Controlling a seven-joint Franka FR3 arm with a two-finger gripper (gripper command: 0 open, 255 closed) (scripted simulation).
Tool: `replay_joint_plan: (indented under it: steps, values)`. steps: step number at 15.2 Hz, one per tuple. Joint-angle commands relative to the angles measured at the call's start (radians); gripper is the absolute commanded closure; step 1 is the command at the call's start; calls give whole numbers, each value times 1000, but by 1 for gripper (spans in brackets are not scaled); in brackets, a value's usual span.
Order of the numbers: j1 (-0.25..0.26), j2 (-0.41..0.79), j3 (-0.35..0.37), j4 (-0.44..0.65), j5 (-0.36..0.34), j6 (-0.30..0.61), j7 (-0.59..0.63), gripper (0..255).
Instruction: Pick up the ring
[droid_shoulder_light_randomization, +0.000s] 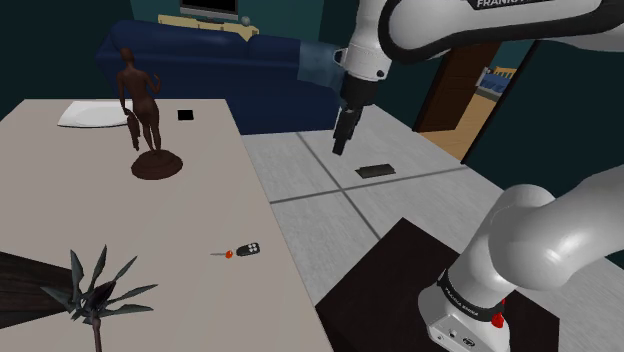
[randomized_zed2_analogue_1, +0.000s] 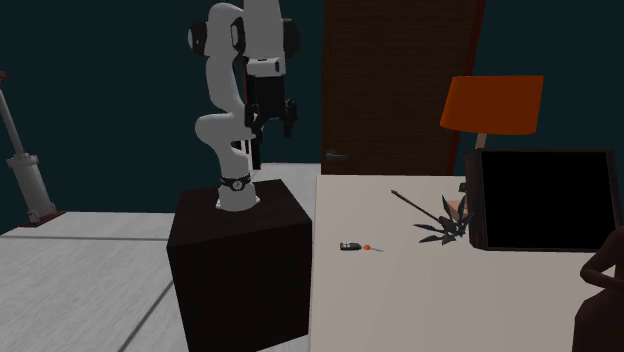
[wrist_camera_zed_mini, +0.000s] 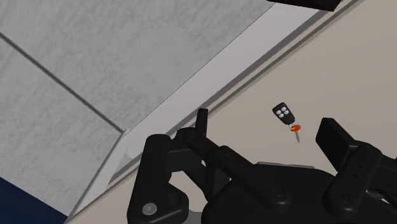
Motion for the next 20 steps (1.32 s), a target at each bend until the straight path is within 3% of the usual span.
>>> replay_joint_plan:
  steps: [1,11,20]
  values:
    - [16,59,17,-1,1,57,-12,0]
    - [77,384,102,55,-34,303,-50,0]
    - [136,702,158,185,-144,459,-39,0]
